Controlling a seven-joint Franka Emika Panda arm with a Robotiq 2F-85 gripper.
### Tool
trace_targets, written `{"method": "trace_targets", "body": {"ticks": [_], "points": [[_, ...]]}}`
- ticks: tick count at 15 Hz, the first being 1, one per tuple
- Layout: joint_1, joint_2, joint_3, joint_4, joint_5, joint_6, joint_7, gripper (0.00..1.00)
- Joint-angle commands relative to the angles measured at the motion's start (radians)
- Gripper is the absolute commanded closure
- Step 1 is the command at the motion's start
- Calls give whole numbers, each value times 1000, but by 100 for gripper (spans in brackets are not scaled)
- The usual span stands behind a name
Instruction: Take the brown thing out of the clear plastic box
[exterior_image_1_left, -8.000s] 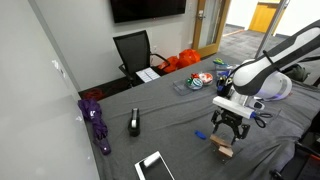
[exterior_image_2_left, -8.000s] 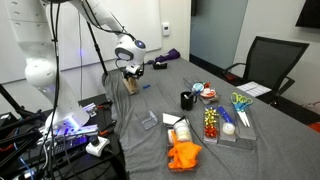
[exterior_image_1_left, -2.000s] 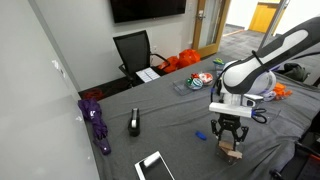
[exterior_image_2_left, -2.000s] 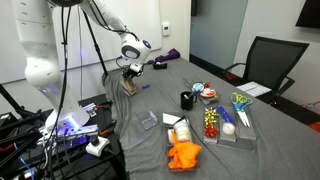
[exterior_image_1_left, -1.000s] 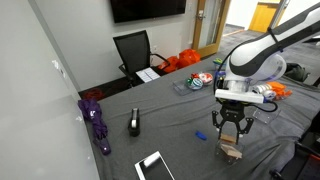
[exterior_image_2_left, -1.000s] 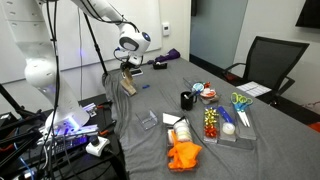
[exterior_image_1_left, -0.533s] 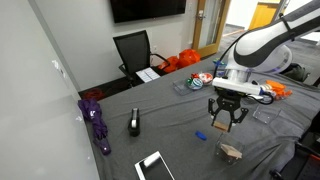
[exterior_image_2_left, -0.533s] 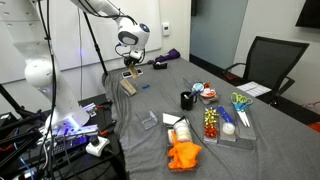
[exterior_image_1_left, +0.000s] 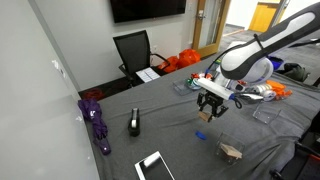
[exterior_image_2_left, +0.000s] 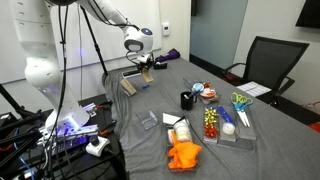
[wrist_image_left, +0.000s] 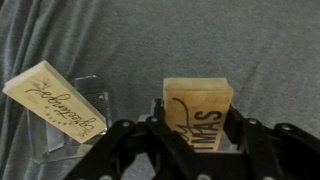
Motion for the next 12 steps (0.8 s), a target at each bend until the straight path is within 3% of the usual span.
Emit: {"method": "trace_targets", "body": {"ticks": [1, 9, 10, 12], "points": [[31, 114, -29, 68, -75, 108, 113, 68], [81, 253, -111, 162, -322, 120, 378, 68], [83, 258, -115, 169, -338, 119, 399, 18], [86, 263, -117, 175, -366, 118, 429, 11]]}}
